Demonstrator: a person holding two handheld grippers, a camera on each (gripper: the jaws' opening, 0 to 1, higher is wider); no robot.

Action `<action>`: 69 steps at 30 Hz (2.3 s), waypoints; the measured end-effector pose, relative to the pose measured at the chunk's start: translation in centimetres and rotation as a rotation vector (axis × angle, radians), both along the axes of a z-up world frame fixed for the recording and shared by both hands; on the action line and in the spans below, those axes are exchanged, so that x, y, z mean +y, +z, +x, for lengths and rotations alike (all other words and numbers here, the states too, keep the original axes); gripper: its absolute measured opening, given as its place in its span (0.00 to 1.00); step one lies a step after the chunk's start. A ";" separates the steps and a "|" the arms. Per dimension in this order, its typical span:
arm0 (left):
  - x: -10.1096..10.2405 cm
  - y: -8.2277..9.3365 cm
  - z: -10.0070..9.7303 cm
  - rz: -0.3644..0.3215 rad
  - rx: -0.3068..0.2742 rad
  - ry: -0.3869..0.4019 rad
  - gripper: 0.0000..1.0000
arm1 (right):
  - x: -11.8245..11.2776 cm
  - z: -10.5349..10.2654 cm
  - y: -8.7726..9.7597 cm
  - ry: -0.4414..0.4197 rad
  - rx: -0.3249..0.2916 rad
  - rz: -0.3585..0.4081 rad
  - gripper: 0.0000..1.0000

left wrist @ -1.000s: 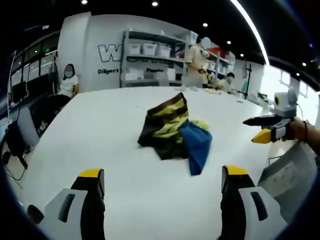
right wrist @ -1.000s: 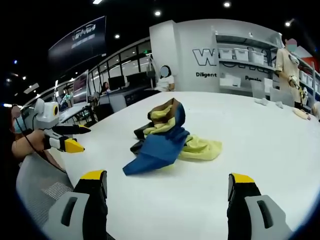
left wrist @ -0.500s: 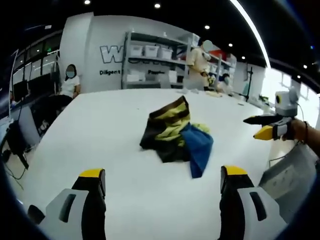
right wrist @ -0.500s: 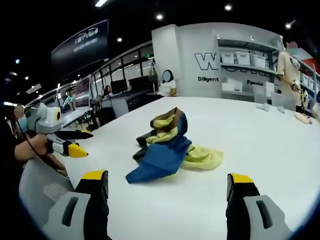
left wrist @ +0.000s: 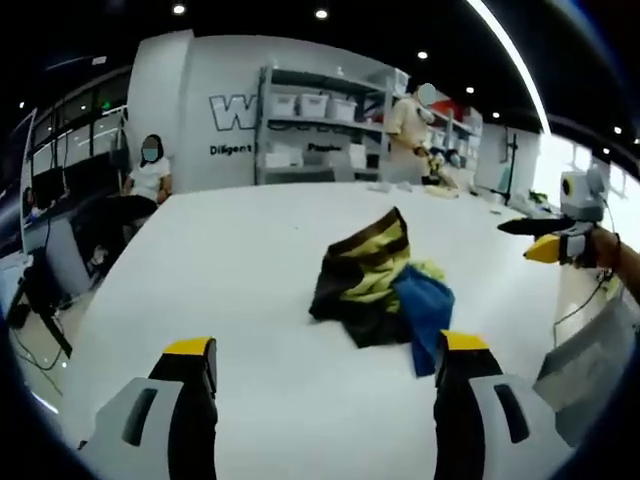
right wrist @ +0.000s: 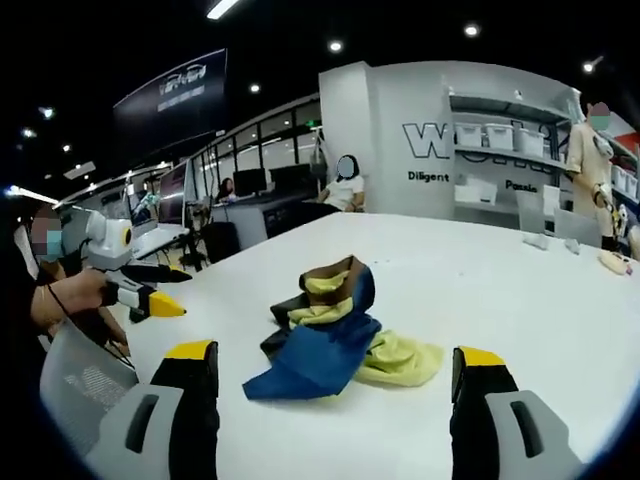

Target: Fold the garment on the visible template until the final outline fits inside the template.

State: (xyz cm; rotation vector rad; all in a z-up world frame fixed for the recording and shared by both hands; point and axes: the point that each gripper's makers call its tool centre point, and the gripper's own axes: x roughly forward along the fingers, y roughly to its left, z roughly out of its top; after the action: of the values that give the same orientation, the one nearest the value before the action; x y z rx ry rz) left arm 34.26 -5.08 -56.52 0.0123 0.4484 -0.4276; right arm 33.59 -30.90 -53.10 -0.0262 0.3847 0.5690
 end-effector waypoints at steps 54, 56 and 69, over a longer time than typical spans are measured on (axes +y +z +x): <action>-4.5 -7.7 12.2 0.037 0.113 -0.141 0.60 | 1.8 16.2 -7.6 0.144 0.011 -0.130 0.43; -4.9 -8.0 12.4 0.023 0.122 -0.150 0.57 | 2.2 16.3 -7.9 0.147 0.016 -0.125 0.40; -6.2 -10.2 12.4 -0.017 0.182 -0.197 0.24 | 4.6 16.5 -9.9 0.178 0.066 -0.078 0.02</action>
State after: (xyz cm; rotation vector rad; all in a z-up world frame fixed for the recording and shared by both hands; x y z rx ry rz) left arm 46.64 -11.27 -66.68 0.0007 0.6257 -0.6291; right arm 50.05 -26.30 -62.95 -0.1177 0.4722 0.7316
